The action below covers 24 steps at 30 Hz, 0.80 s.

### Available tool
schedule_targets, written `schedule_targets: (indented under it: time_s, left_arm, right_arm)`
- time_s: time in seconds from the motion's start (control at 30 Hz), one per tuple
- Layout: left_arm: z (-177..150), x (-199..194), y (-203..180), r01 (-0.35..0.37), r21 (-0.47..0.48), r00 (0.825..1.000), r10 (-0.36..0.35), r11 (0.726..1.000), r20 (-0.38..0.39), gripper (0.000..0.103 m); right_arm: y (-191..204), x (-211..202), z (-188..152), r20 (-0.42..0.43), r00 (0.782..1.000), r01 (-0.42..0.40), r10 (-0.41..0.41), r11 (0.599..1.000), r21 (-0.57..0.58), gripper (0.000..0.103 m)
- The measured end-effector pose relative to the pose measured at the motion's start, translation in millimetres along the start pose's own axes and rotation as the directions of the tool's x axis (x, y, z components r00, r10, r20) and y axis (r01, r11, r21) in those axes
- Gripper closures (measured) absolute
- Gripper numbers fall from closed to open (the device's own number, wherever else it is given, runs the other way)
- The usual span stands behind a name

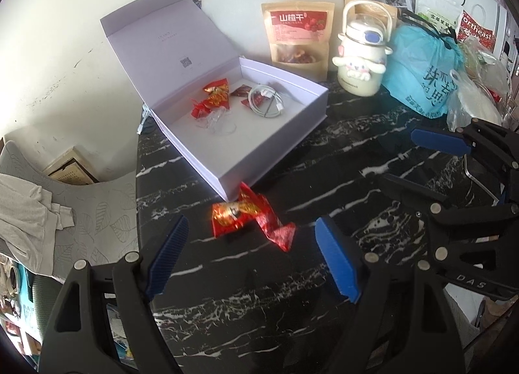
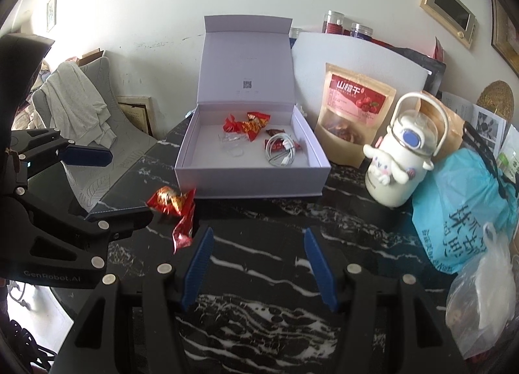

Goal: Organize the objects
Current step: 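Withdraw both tools from the box toward the red candy packets on the table, then grasp the large red-gold candy packet with the left tool while the right tool grasps the red packet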

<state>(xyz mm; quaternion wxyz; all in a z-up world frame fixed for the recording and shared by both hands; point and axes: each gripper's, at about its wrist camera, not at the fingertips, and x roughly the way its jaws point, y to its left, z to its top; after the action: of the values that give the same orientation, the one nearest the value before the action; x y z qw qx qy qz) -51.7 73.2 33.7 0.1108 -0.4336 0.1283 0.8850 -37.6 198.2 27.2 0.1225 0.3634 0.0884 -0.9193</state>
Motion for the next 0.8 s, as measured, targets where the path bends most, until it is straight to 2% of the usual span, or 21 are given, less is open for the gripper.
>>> schedule_targets:
  time_s: [0.43,0.8]
  left_arm:
    - [-40,13,-4,0.013,-0.013,0.999,-0.014,1.000,-0.051,0.023]
    - [-61,41,12,0.024,-0.026,0.994,-0.026,0.999,-0.110,0.023]
  right_arm:
    - [17,12,-37,-0.053,0.998,-0.027,0.028,1.000,0.006,0.044]
    - [36,39,-47,-0.103,0.993,-0.064,0.064,0.998,0.002,0.044]
